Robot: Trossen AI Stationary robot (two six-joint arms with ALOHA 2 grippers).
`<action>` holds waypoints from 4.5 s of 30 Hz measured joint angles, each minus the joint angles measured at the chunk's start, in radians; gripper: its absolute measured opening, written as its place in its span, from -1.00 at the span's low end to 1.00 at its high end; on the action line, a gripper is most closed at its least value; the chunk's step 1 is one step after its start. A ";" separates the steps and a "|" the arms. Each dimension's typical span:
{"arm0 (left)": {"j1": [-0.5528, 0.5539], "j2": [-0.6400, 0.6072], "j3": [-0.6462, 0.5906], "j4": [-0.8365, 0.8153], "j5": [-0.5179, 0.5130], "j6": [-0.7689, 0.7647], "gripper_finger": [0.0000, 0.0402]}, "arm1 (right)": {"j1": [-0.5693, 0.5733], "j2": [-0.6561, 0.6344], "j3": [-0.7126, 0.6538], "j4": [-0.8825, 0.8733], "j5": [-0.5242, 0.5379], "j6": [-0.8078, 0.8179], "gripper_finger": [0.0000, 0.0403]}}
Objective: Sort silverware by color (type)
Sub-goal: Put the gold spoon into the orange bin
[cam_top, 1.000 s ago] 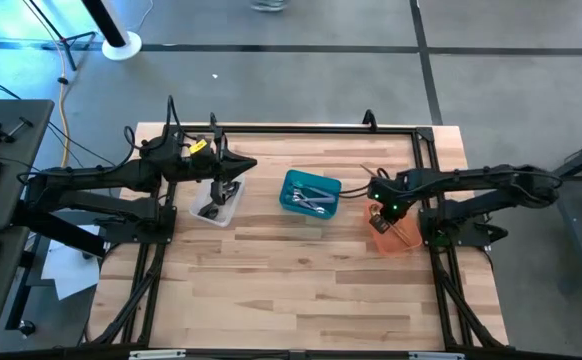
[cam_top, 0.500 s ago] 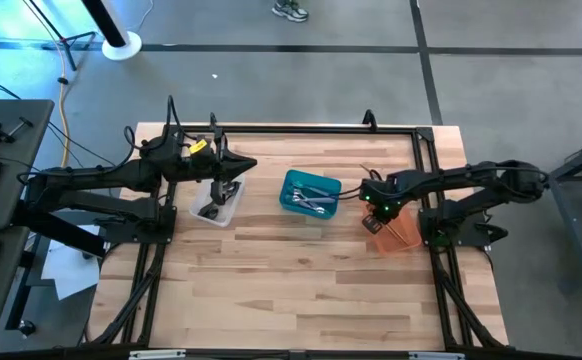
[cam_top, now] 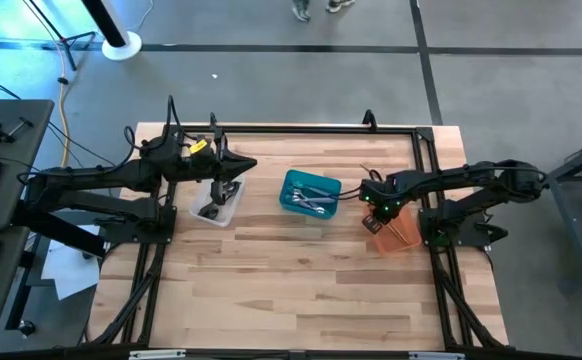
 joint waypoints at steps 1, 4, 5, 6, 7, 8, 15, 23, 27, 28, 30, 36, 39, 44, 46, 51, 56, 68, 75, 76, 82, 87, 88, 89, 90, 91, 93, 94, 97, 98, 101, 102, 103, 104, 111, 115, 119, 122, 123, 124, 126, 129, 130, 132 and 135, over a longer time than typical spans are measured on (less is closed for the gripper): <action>0.000 0.000 0.000 0.000 0.000 0.000 -1.00 | 0.000 0.000 0.000 0.000 -0.001 0.000 -0.84; 0.000 0.000 0.000 -0.001 0.000 0.000 -1.00 | 0.000 0.000 0.000 0.000 -0.004 0.000 -0.80; 0.000 0.000 0.000 -0.001 0.000 0.000 -1.00 | 0.000 -0.001 0.000 0.000 -0.012 0.000 -0.77; 0.000 0.000 0.000 -0.001 0.000 0.000 -1.00 | 0.000 -0.001 0.000 0.000 -0.016 0.000 -0.74; 0.000 0.000 0.000 -0.001 0.000 0.000 -1.00 | 0.000 -0.001 0.000 0.000 -0.017 0.000 -0.70; 0.000 0.000 0.000 -0.001 0.000 0.000 -1.00 | 0.000 -0.001 0.000 0.000 -0.019 0.000 -0.65; 0.000 0.000 0.000 -0.001 0.000 0.000 -1.00 | 0.000 -0.001 0.001 -0.026 -0.068 -0.026 -0.29; 0.000 0.000 0.000 -0.001 0.000 0.000 -1.00 | 0.000 -0.012 0.013 -0.133 -0.068 -0.052 -0.13; 0.000 0.000 0.000 -0.001 0.000 0.000 -1.00 | 0.000 -0.056 0.063 -0.163 -0.041 -0.080 -0.12; 0.000 0.000 0.000 -0.001 0.000 0.000 -1.00 | 0.000 -0.066 0.079 -0.181 -0.038 -0.086 -0.12; 0.000 0.000 0.000 -0.001 0.000 0.000 -1.00 | 0.000 -0.088 0.116 -0.232 -0.023 -0.100 -0.12; 0.000 0.000 0.000 -0.002 0.000 0.000 -1.00 | 0.000 -0.168 0.284 -0.439 0.085 -0.169 -0.12; 0.000 0.000 0.000 -0.002 0.000 0.000 -1.00 | 0.000 -0.223 0.377 -0.476 0.140 -0.191 -0.12; 0.000 0.000 0.000 -0.002 0.000 0.000 -1.00 | 0.000 -0.334 0.493 -0.384 0.221 -0.192 -0.12; 0.000 0.000 0.000 -0.002 0.000 -0.007 -1.00 | 0.000 -0.386 0.507 -0.287 0.247 -0.191 -0.12; 0.000 0.000 0.000 -0.002 0.000 -0.030 -1.00 | 0.000 -0.496 0.459 0.053 0.269 -0.241 -0.12; 0.000 0.000 0.000 -0.001 0.000 -0.037 -1.00 | 0.000 -0.516 0.353 0.485 0.153 -0.373 -0.12; 0.000 0.000 0.000 0.000 0.000 -0.062 -1.00 | 0.001 -0.379 0.303 0.800 -0.025 -0.628 -0.12; 0.000 0.000 0.000 0.000 0.001 -0.062 -1.00 | 0.001 -0.375 0.303 0.797 -0.026 -0.625 -0.12; 0.000 0.000 0.000 0.000 0.000 -0.062 -1.00 | 0.001 -0.375 0.303 0.797 -0.026 -0.621 -0.12; 0.000 0.000 0.000 0.000 0.000 -0.062 -1.00 | 0.001 -0.376 0.303 0.797 -0.026 -0.601 -0.28; 0.000 0.000 0.000 0.000 0.001 -0.062 -1.00 | 0.001 -0.376 0.303 0.779 -0.027 -0.583 -0.71; 0.000 0.000 0.000 0.000 0.001 -0.061 -1.00 | 0.001 -0.376 0.303 0.776 -0.028 -0.583 -0.82; 0.000 0.000 0.000 0.000 0.000 -0.061 -1.00 | 0.001 -0.376 0.303 0.771 -0.036 -0.583 -0.90; 0.000 0.000 0.000 0.000 0.001 -0.062 -1.00 | 0.001 -0.376 0.303 0.767 -0.045 -0.583 -0.95; 0.000 0.000 0.000 0.000 0.000 -0.061 -1.00 | 0.001 -0.376 0.303 0.766 -0.051 -0.582 -0.96; 0.000 0.000 0.000 0.000 0.001 -0.061 -1.00 | 0.001 -0.376 0.303 0.762 -0.053 -0.571 -0.92; 0.000 0.000 0.000 -0.001 0.001 -0.061 -1.00 | 0.001 -0.376 0.303 0.761 -0.053 -0.560 -0.92; 0.000 0.000 0.000 -0.001 0.001 -0.061 -1.00 | 0.001 -0.376 0.303 0.755 -0.054 -0.557 -0.98; 0.000 0.000 0.000 -0.001 0.001 -0.061 -1.00 | 0.001 -0.376 0.303 0.755 -0.056 -0.557 -0.99; 0.000 0.000 0.000 -0.001 0.001 -0.061 -1.00 | 0.001 -0.376 0.303 0.755 -0.060 -0.557 -0.99; 0.000 0.000 0.000 -0.001 0.001 -0.062 -1.00 | 0.001 -0.376 0.303 0.755 -0.060 -0.560 -0.99; 0.000 0.000 0.000 -0.001 0.001 -0.061 -1.00 | 0.001 -0.376 0.303 0.755 -0.061 -0.564 -1.00; 0.000 0.000 0.000 -0.001 0.001 -0.061 -1.00 | 0.001 -0.376 0.303 0.755 -0.062 -0.565 -0.99; 0.000 0.000 0.000 -0.001 0.001 -0.061 -1.00 | 0.001 -0.376 0.303 0.755 -0.065 -0.583 -1.00; 0.000 0.000 0.000 -0.001 0.001 -0.061 -1.00 | 0.001 -0.376 0.303 0.755 -0.064 -0.583 -1.00; 0.000 0.000 0.000 -0.001 0.001 -0.061 -1.00 | 0.001 -0.376 0.303 0.755 -0.064 -0.585 -1.00; 0.000 0.000 0.000 -0.001 0.001 -0.061 -1.00 | 0.001 -0.376 0.303 0.755 -0.064 -0.587 -1.00; 0.000 0.000 0.000 -0.001 0.001 -0.061 -1.00 | 0.001 -0.376 0.303 0.755 -0.064 -0.587 -1.00; 0.000 0.000 0.000 -0.001 0.001 -0.061 -1.00 | 0.001 -0.376 0.303 0.755 -0.064 -0.586 -1.00; 0.000 0.000 0.000 -0.001 0.001 -0.061 -1.00 | 0.001 -0.376 0.303 0.755 -0.064 -0.586 -1.00; 0.000 0.000 0.000 -0.001 0.001 -0.061 -1.00 | 0.001 -0.376 0.303 0.755 -0.064 -0.584 -1.00; 0.000 0.000 0.000 -0.001 0.001 -0.062 -1.00 | 0.001 -0.376 0.303 0.755 -0.064 -0.584 -1.00; 0.000 0.000 0.000 -0.001 0.001 -0.061 -1.00 | 0.001 -0.376 0.303 0.754 -0.064 -0.584 -1.00; 0.000 0.000 0.000 -0.001 0.001 -0.062 -1.00 | 0.001 -0.376 0.303 0.744 -0.069 -0.583 -1.00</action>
